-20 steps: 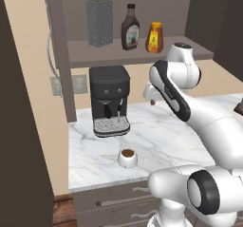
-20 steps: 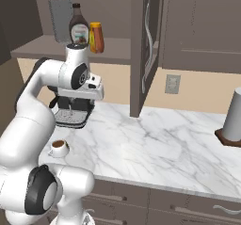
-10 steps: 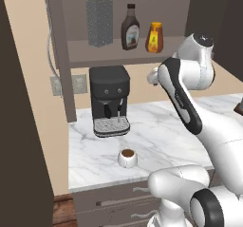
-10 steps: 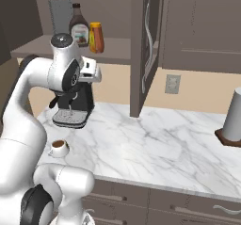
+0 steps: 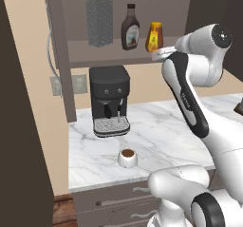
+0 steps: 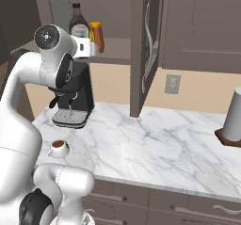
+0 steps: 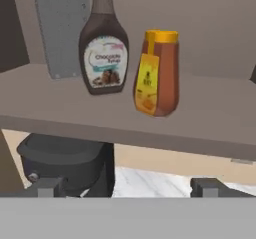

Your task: Pick the syrup bottle and honey bottle from the cabinet and place them next to the mug.

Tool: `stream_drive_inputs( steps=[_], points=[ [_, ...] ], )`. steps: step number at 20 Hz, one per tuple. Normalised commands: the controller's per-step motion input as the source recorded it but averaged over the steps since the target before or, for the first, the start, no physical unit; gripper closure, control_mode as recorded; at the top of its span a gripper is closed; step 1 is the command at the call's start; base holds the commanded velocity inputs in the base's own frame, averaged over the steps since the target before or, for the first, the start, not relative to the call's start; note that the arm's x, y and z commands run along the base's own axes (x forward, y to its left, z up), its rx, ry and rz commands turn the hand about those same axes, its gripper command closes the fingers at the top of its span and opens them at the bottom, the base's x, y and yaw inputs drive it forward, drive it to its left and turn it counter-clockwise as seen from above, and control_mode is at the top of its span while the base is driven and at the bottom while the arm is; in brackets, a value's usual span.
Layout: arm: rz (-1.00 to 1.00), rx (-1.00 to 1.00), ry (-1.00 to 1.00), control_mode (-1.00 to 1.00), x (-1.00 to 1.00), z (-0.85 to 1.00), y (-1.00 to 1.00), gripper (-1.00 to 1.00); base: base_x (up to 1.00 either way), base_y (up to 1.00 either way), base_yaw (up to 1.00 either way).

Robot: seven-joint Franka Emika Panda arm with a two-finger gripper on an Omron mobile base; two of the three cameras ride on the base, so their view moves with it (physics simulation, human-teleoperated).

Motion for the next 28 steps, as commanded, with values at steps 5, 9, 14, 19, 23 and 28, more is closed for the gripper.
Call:
stream_drive_inputs(
  steps=[5,9,14,19,23,28],
  points=[
    [0.0,0.0,-0.05,-1.0,0.22,0.33,-0.05,-1.0,0.0,0.0,0.0],
    [0.01,0.0,0.02,-1.0,0.32,0.0,-0.11,-1.0,0.0,0.0,0.0],
    [0.1,0.0,0.07,-1.0,0.52,0.13,-0.51,-1.0,0.0,0.0,0.0],
    [0.04,0.0,0.01,-1.0,0.47,0.05,-0.12,-1.0,0.0,0.0,0.0],
    [0.05,0.0,0.03,-1.0,0.43,0.0,0.1,-1.0,0.0,0.0,0.0],
    [0.04,0.0,0.01,-1.0,0.06,0.0,0.04,-1.0,0.0,0.0,0.0]
  ],
)
